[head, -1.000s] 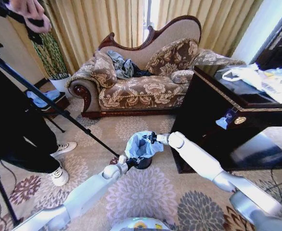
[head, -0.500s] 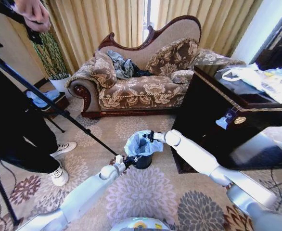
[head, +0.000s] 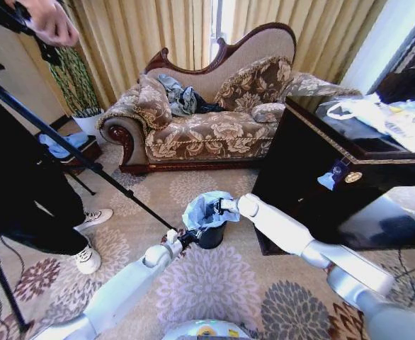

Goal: Place a garbage bag over the trash bin.

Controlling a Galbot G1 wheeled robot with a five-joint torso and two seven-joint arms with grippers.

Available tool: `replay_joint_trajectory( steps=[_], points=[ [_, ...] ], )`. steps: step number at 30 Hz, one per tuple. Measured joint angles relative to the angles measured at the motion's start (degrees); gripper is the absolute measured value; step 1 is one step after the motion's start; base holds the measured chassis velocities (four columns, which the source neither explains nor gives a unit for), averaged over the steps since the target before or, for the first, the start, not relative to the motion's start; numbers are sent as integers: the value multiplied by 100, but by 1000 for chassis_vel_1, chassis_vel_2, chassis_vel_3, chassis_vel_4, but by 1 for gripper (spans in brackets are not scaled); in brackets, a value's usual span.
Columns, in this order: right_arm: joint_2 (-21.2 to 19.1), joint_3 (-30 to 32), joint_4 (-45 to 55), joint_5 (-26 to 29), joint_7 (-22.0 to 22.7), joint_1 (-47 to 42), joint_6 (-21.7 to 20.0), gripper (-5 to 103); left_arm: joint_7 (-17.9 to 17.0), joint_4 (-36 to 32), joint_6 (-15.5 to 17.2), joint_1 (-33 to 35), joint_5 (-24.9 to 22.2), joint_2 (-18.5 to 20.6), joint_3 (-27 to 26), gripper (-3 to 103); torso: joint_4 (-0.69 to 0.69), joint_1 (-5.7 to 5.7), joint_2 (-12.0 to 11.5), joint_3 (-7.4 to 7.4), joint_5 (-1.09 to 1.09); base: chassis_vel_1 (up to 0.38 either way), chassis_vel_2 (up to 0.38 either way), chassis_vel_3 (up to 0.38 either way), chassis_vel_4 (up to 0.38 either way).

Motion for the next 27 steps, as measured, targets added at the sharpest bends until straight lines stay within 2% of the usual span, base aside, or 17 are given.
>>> replay_joint_trajectory(
  steps=[7, 9, 15, 20, 27],
  points=[
    [309, -2, -469, -441, 39, -6, 110, 0, 75, -46, -44, 73, 19, 11, -59, 0, 0, 0, 0, 0, 0, 0, 0, 0, 0],
    [434, -6, -659, -737, 41, -13, 201, 0, 111, -101, -57, 123, 19, 23, -92, 0, 0, 0, 0, 0, 1, 0, 0, 0, 0],
    [537, -67, -758, -1263, 19, -7, 331, 0, 142, -229, -78, 274, 46, 10, -184, 0, 0, 0, 0, 0, 0, 0, 0, 0, 0],
    [542, -115, -765, -1398, -21, -2, 374, 0, 145, -289, -112, 330, 80, 19, -244, 0, 0, 0, 0, 0, 1, 0, 0, 0, 0],
    [461, -121, -600, -1429, -53, -56, 417, 0, 108, -152, -451, 397, 409, 79, -325, 0, 0, 0, 0, 0, 1, 0, 0, 0, 0]
  ],
)
